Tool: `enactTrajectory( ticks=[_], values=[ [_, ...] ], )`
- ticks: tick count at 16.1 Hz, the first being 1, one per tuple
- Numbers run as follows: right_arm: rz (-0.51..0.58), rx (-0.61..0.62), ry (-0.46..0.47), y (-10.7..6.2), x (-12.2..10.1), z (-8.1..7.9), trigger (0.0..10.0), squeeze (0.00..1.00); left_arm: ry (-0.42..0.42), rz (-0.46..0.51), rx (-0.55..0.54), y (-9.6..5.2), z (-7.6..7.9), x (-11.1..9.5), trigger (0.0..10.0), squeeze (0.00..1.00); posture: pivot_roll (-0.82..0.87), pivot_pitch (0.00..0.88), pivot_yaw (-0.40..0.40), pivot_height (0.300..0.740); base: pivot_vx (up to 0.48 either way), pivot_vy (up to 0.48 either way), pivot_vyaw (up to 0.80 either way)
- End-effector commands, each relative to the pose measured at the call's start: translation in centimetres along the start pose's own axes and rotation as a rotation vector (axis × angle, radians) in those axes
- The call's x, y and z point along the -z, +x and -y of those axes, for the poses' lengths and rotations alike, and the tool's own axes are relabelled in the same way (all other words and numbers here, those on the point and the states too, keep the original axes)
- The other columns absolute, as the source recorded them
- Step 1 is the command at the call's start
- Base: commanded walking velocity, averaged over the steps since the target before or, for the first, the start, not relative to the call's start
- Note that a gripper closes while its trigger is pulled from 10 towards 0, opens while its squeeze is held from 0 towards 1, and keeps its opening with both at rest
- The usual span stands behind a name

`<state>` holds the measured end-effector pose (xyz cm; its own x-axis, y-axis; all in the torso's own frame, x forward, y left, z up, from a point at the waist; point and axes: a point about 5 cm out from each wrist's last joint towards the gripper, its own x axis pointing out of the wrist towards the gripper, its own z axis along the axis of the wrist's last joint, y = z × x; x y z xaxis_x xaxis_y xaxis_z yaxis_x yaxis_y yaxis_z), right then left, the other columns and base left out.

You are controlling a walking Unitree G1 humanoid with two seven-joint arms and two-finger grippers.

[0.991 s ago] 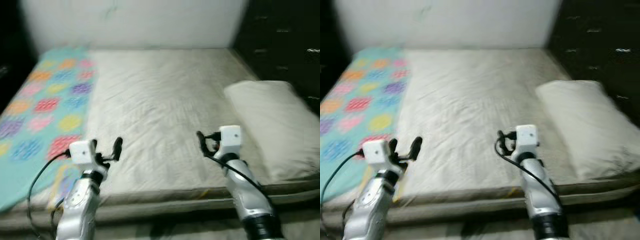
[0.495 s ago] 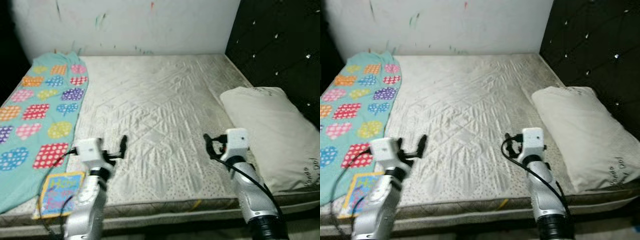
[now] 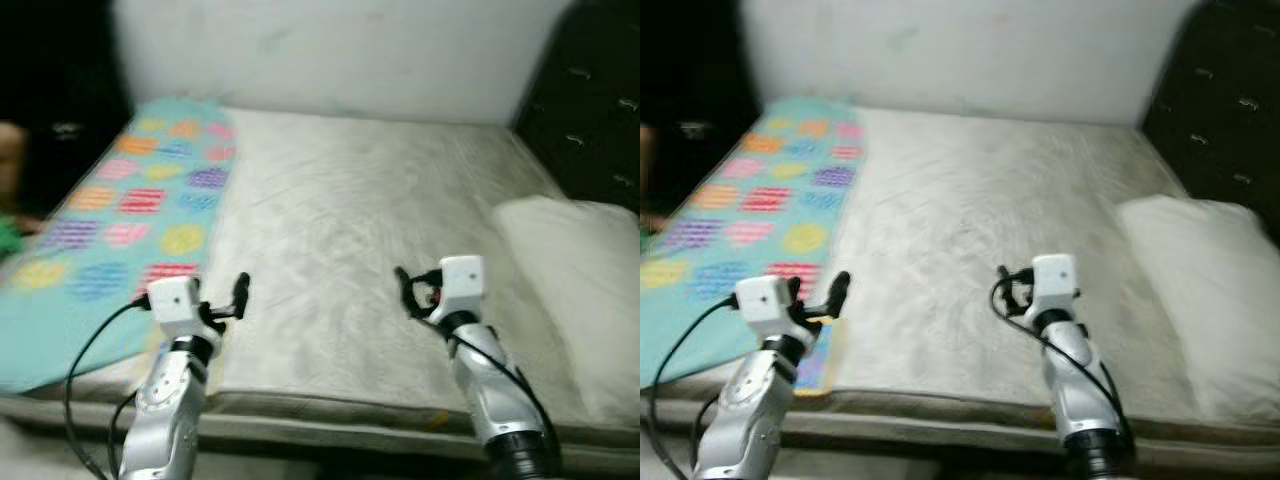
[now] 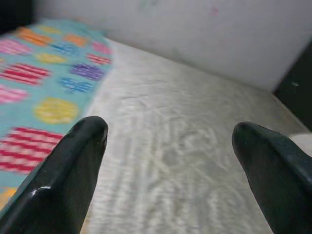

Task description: Clean up the room

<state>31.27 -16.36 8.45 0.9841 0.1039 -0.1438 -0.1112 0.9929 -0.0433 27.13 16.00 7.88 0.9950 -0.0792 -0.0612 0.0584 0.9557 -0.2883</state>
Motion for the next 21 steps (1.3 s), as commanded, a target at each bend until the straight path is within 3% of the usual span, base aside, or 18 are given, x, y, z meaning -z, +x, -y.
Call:
enactTrajectory(
  ticks=[1,8,11,21],
  values=[
    [-0.008,0.03,-0.01,-0.29,0.21,1.07,10.0,0.0,-0.002,-0.013,0.018,0.14,0.77,0.27,10.0,0.0,-0.06,0.0,-0.015,0.74,0.0,0.48,0.0],
    [-0.017,0.027,-0.015,-0.34,0.46,1.03,10.0,0.0,-0.004,-0.009,0.02,0.15,0.79,0.28,10.0,0.0,-0.06,0.0,-0.016,0.74,0.0,0.48,0.0],
    [-0.021,0.023,-0.022,-0.38,0.56,0.99,10.0,0.0,-0.015,0.021,0.069,-0.06,1.2,-0.05,10.0,0.0,-0.06,0.0,-0.015,0.74,0.099,0.0,0.0],
    [-0.025,0.028,-0.023,-0.41,0.68,1.09,10.0,0.0,-0.015,0.021,0.079,-0.1,1.18,-0.09,10.0,0.0,-0.06,0.0,-0.014,0.74,0.357,0.0,0.0]
  ],
)
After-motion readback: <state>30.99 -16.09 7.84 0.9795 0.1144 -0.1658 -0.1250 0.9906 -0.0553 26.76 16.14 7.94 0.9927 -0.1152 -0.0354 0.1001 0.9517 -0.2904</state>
